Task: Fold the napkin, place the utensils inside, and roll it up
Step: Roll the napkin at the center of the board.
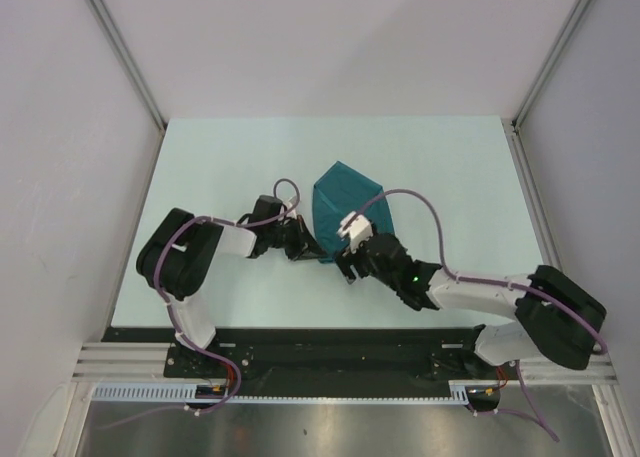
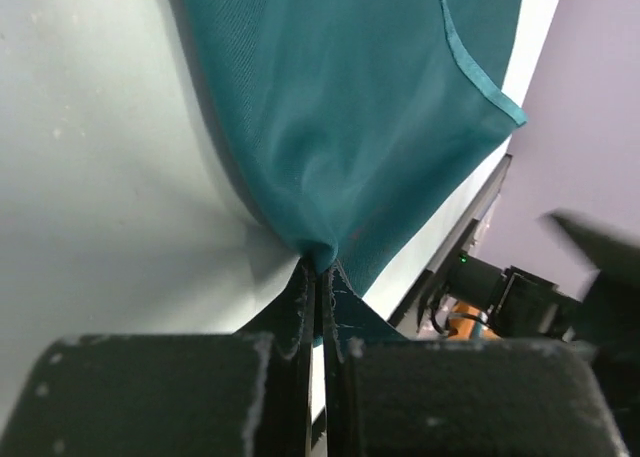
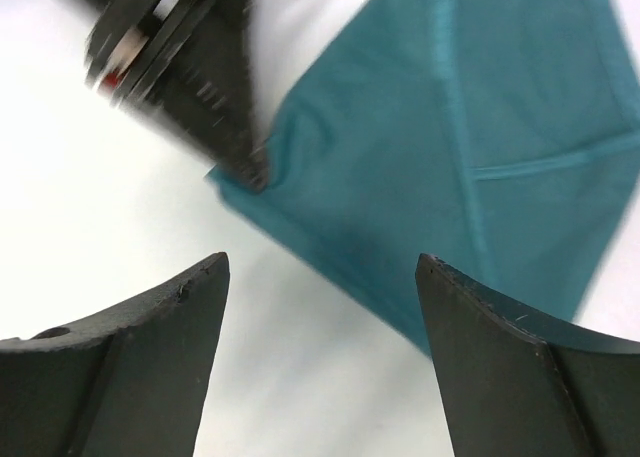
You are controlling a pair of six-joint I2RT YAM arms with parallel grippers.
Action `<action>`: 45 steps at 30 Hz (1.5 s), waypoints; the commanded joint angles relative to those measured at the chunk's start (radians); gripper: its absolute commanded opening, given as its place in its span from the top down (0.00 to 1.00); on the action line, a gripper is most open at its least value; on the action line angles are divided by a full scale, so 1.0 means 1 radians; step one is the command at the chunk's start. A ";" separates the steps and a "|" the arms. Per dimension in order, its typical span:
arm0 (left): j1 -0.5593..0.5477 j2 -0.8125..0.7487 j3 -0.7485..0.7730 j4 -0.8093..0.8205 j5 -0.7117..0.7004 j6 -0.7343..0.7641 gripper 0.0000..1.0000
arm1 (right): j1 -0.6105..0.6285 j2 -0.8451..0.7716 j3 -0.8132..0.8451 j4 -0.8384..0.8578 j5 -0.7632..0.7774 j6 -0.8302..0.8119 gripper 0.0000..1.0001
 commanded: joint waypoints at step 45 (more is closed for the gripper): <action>0.172 0.043 0.099 -0.206 0.193 0.082 1.00 | 0.236 0.531 0.140 0.198 0.537 -0.322 0.51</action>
